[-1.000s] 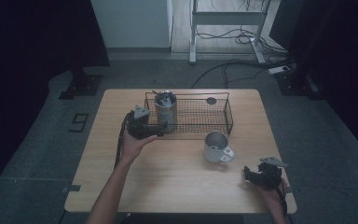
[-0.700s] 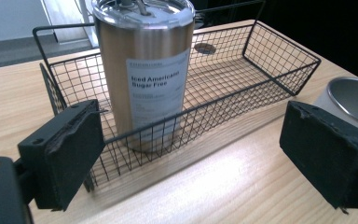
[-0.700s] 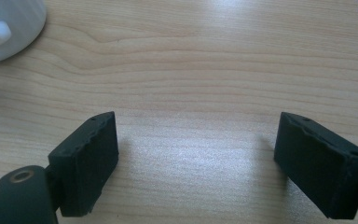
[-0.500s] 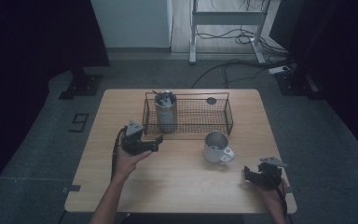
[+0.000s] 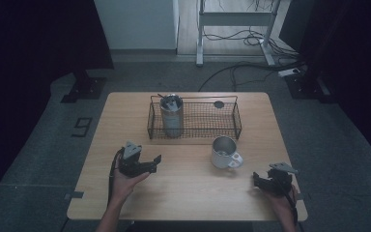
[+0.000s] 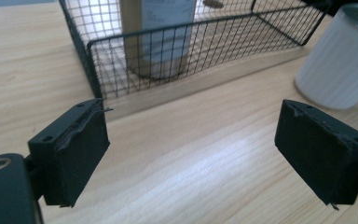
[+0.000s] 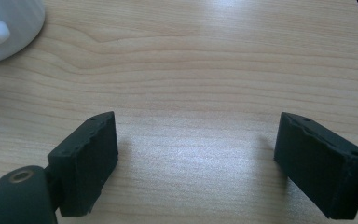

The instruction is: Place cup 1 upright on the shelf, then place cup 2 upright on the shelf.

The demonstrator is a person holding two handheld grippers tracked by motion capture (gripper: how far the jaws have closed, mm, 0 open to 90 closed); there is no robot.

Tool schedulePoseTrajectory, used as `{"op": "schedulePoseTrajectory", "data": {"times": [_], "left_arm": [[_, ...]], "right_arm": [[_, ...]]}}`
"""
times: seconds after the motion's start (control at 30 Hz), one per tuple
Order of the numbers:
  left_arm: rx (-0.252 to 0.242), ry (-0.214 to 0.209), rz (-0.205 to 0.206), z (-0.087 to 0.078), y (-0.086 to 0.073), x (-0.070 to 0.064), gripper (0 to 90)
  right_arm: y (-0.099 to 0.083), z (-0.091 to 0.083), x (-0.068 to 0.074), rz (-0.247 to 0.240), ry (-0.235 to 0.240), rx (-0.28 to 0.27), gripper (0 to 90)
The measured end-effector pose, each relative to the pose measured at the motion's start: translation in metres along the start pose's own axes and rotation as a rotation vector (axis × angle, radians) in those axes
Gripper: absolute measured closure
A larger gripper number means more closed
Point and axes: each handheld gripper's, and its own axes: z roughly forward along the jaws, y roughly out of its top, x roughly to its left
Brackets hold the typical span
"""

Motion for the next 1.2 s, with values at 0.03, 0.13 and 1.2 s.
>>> {"op": "schedulePoseTrajectory", "data": {"times": [0.03,0.13,1.2], "left_arm": [[0.009,0.004,0.007,0.0,-0.006,0.0,10.2],[0.017,0.009,0.014,0.001,-0.012,0.0,10.2],[0.028,0.012,-0.007,0.003,-0.027,0.003,11.6]], "right_arm": [[0.0,0.0,0.0,0.001,-0.001,0.0,12.9],[0.0,0.0,0.0,0.002,-0.003,0.001,12.8],[0.013,-0.022,0.014,-0.039,0.074,-0.074,12.0]]}}
